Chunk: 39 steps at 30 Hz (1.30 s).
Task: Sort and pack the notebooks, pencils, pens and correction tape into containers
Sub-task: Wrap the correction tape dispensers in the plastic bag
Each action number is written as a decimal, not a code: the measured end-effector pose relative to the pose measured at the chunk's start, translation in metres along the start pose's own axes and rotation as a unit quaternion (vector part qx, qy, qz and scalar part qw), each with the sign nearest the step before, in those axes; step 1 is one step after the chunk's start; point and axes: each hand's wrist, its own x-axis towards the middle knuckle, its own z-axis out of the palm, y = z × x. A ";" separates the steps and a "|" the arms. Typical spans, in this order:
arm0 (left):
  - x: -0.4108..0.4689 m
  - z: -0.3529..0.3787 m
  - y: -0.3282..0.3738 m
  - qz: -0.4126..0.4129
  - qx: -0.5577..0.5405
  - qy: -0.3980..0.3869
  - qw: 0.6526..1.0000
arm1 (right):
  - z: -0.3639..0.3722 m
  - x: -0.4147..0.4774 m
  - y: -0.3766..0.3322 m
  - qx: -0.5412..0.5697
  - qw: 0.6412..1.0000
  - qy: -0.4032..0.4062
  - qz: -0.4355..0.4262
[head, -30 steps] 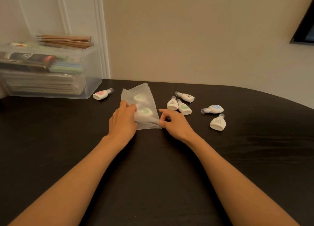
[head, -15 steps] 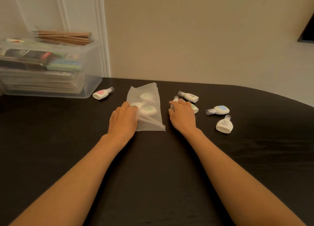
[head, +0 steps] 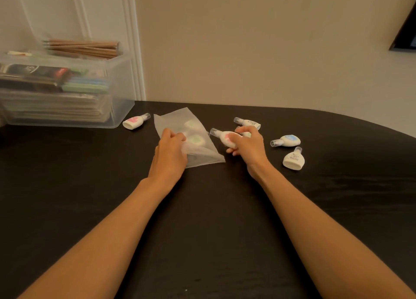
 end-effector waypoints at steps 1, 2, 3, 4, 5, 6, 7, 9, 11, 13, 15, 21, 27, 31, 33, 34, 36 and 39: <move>0.001 -0.001 0.003 0.003 -0.007 0.005 1.000 | -0.004 -0.003 -0.004 0.093 0.995 -0.023 0.024; -0.001 0.001 0.005 0.005 -0.010 0.007 1.000 | -0.010 -0.009 -0.006 0.161 0.985 -0.054 0.037; -0.002 0.000 0.008 0.005 -0.014 0.011 1.000 | -0.013 -0.014 -0.008 0.195 0.976 -0.090 0.041; -0.001 0.000 0.009 0.003 -0.017 0.018 1.000 | -0.016 -0.017 -0.012 0.196 0.972 -0.125 0.035; -0.001 0.000 0.010 -0.005 -0.021 0.019 1.000 | -0.017 -0.019 -0.013 0.174 0.973 -0.152 0.030; -0.003 0.001 0.012 -0.013 -0.026 0.019 0.999 | -0.017 -0.024 -0.012 0.136 0.976 -0.169 0.025; -0.002 0.000 0.011 -0.019 -0.031 0.019 0.999 | -0.015 -0.026 -0.014 0.094 0.979 -0.179 0.024; 0.000 0.000 0.012 -0.018 -0.038 0.024 0.999 | -0.010 -0.029 -0.014 0.036 0.983 -0.174 0.034; -0.004 -0.001 0.012 -0.013 -0.038 0.025 0.999 | -0.003 -0.034 -0.013 0.052 0.986 -0.147 0.063; -0.004 0.000 0.013 -0.004 -0.039 0.022 0.999 | 0.004 -0.035 -0.013 0.093 0.985 -0.110 0.094; -0.005 -0.001 0.014 -0.003 -0.038 0.025 0.999 | 0.012 -0.037 -0.014 0.109 0.985 -0.071 0.115; -0.005 0.004 0.016 0.003 -0.075 0.060 0.995 | 0.027 -0.038 -0.007 0.085 0.988 0.043 0.119; -0.005 0.005 0.013 0.065 -0.077 0.021 0.995 | 0.026 -0.031 -0.007 -0.024 0.984 0.123 0.122; -0.007 0.005 0.013 0.078 -0.079 0.006 0.994 | 0.025 -0.027 -0.007 -0.031 0.984 0.125 0.124; -0.006 0.003 0.014 0.074 -0.090 0.013 0.993 | 0.028 -0.028 -0.005 -0.024 0.983 0.123 0.131; -0.006 0.003 0.015 0.073 -0.094 0.015 0.993 | 0.030 -0.028 -0.004 -0.037 0.985 0.112 0.127; -0.007 0.002 0.015 0.076 -0.089 0.012 0.993 | 0.034 -0.028 -0.004 -0.055 0.989 0.065 0.117; -0.007 0.002 0.014 0.074 -0.065 0.003 0.995 | 0.028 -0.028 -0.010 -0.039 0.989 -0.013 0.145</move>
